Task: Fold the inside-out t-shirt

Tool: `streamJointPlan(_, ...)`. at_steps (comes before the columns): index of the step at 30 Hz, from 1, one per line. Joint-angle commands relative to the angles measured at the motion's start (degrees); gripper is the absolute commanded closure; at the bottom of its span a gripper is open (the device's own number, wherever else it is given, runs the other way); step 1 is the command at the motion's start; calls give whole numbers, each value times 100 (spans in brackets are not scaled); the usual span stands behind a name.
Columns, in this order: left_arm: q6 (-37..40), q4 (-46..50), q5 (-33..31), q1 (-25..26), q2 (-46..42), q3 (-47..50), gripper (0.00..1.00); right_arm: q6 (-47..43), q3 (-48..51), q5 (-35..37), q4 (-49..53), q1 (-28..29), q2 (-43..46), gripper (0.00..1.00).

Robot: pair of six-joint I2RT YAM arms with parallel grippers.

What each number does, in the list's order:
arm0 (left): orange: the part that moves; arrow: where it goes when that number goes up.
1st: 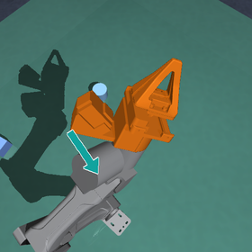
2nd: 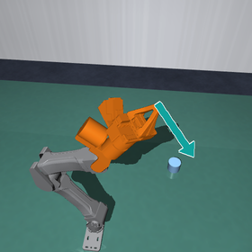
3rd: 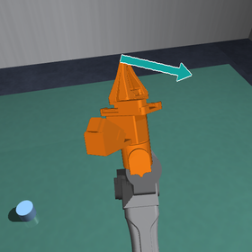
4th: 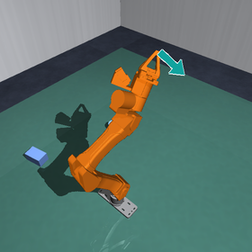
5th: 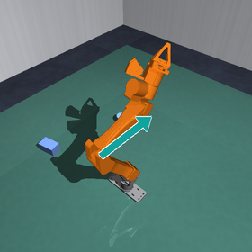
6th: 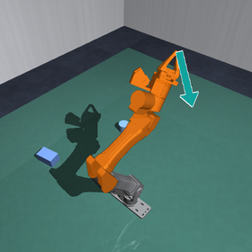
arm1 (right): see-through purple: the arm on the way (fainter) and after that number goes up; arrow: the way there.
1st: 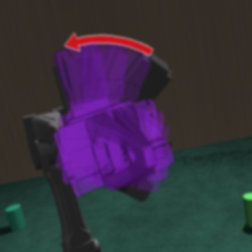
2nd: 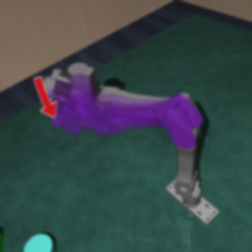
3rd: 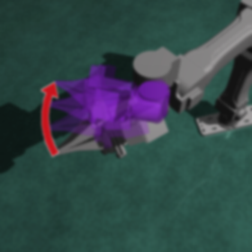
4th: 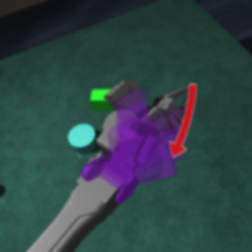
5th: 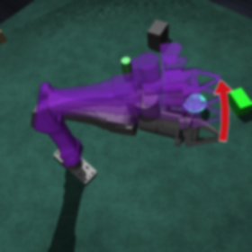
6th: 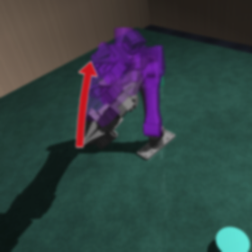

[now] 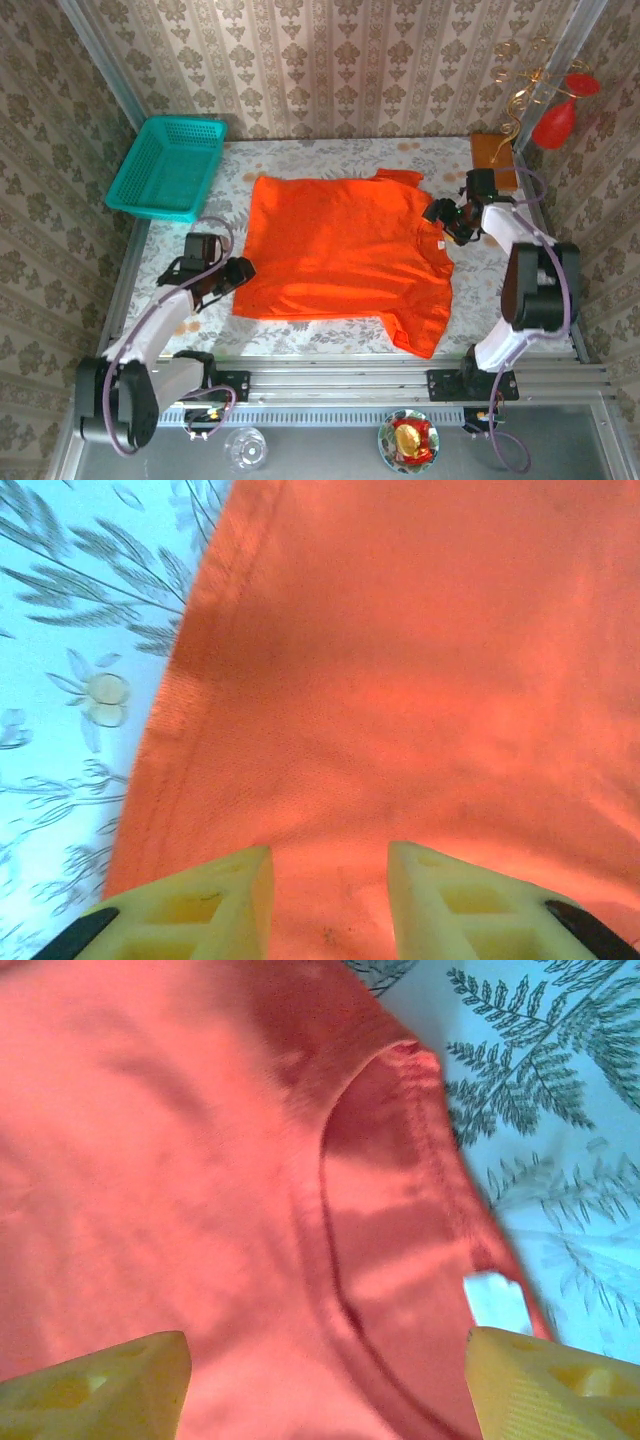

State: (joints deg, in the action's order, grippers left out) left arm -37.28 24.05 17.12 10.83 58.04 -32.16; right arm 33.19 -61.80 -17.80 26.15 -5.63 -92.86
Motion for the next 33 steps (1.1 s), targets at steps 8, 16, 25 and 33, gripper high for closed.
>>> streamJointPlan(8, -771, 2114, -1339, 271, -944, 218, 64, 470, 1804, 84, 627, 288, 2418, 27)
streamJointPlan(16, -923, 1743, -987, 280, -604, 618, 62, 724, 2444, 301, 941, 361, 3476, 27)
streamJointPlan(25, -954, 1387, -798, 288, -205, 755, 74, 803, 2410, 404, 1074, 410, 3520, 27)
streamJointPlan(33, -1019, 1348, -844, 288, -240, 843, 91, 846, 2427, 453, 1168, 446, 3621, 27)
